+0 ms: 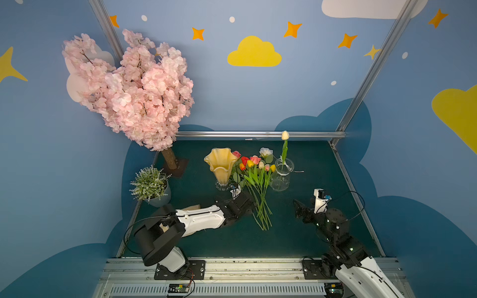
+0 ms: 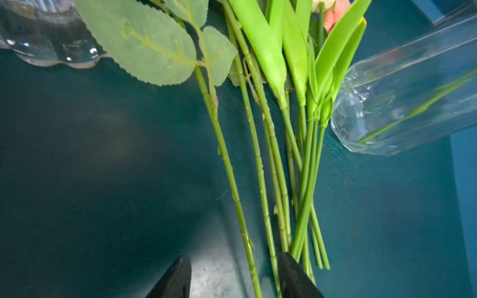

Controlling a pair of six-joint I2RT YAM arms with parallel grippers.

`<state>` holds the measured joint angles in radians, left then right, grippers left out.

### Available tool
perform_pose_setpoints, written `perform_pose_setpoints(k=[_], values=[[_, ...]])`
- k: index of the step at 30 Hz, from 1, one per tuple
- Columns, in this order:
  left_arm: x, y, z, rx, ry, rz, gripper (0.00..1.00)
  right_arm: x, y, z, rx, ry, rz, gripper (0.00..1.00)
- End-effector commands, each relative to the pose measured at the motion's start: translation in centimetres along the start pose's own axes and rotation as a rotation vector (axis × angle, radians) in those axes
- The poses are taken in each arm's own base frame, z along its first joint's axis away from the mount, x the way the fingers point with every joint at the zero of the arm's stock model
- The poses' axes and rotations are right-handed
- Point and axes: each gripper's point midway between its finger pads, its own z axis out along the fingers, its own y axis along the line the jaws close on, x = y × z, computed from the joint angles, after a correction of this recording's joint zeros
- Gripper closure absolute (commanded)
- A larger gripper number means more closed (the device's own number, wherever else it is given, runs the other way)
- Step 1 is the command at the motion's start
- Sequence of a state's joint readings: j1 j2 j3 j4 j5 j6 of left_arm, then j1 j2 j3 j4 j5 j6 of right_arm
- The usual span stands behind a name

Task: Arrange the flowers in different vases according to their variety
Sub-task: Pick up the flower at the center of the board.

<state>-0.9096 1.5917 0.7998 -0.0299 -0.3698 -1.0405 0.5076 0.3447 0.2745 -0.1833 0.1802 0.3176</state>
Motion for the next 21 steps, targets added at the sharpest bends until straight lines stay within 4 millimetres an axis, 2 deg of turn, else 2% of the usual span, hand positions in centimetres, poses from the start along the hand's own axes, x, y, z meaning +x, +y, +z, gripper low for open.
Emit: perform_pose_setpoints(k=[1,8,15,21], values=[[-1.1,0.3,0.9,-0.06,-0.033,-0.002,0.44,-0.6,0.0,-0.1,-0.002,-0.034,0.012,0.03],[-1.7,0.5,3.7,-0.072,0.006,-0.041,0.47,-0.6,0.0,-0.1,-0.003,-0.036,0.016,0.03],[-2.7,0.7,5.2,-0.071,0.019,-0.079,0.55,-0.6,0.1,-0.1,-0.006,-0.035,0.017,0.03],[-2.6,0.9,6.4,-0.083,0.033,-0.085,0.65,-0.7,0.2,-0.2,-0.012,-0.041,0.023,0.03]])
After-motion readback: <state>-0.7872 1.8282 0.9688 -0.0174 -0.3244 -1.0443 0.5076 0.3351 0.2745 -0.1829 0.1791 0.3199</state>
